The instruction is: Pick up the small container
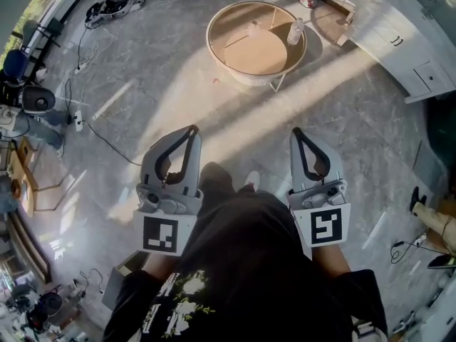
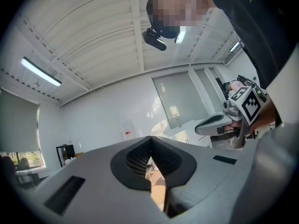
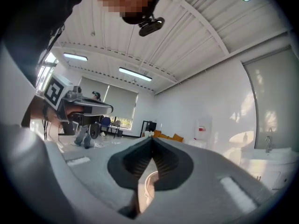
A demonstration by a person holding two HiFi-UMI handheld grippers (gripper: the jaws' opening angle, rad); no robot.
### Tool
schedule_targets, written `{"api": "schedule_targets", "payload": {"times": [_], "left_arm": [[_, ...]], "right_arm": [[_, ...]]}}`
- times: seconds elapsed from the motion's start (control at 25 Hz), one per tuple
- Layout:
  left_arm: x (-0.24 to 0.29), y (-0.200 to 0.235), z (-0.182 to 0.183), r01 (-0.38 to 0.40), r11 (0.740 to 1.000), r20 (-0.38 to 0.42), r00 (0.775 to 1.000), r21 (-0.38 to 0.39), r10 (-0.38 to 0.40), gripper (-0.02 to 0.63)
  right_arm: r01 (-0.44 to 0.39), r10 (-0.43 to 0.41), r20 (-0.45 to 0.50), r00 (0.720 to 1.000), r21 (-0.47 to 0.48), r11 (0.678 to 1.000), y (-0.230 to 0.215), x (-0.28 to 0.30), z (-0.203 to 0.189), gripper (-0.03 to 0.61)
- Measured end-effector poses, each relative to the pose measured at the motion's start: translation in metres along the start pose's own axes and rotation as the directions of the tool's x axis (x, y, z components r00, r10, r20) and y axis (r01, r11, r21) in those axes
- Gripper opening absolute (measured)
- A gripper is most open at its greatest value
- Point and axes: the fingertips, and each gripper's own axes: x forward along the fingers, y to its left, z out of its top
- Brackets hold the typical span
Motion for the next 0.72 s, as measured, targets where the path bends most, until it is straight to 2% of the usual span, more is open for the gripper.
{"api": "schedule_targets", "payload": {"times": [0.08, 0.28, 0.48, 0.72], "left_arm": [[0.007, -0.009, -0.006, 0.006, 1.000, -0.009, 1.000, -0.013, -0.007, 0.012], [0.037, -0.022, 0.005, 0.046, 0.999, 0.020, 0.999, 0.016, -0.046, 0.012], [0.043, 0.003, -0.008, 0.054, 0.998, 0.022, 0.998, 0.035, -0.054, 0.012], [0.053, 0.039, -0.004, 0.065, 0.996, 0.043, 0.997, 0.061, -0.067, 0.012]], "right_arm": [[-0.014, 0.013, -0.020, 1.000, -0.046, 0.999, 0.000, -0.007, -0.011, -0.005], [-0.023, 0.020, -0.074, 0.997, -0.042, 0.999, -0.021, -0.007, -0.029, -0.005], [-0.024, 0.023, -0.029, 0.999, -0.057, 0.998, -0.010, 0.027, -0.023, -0.005], [-0.007, 0.006, -0.008, 1.000, -0.054, 0.999, -0.002, 0.061, -0.010, -0.005]]}}
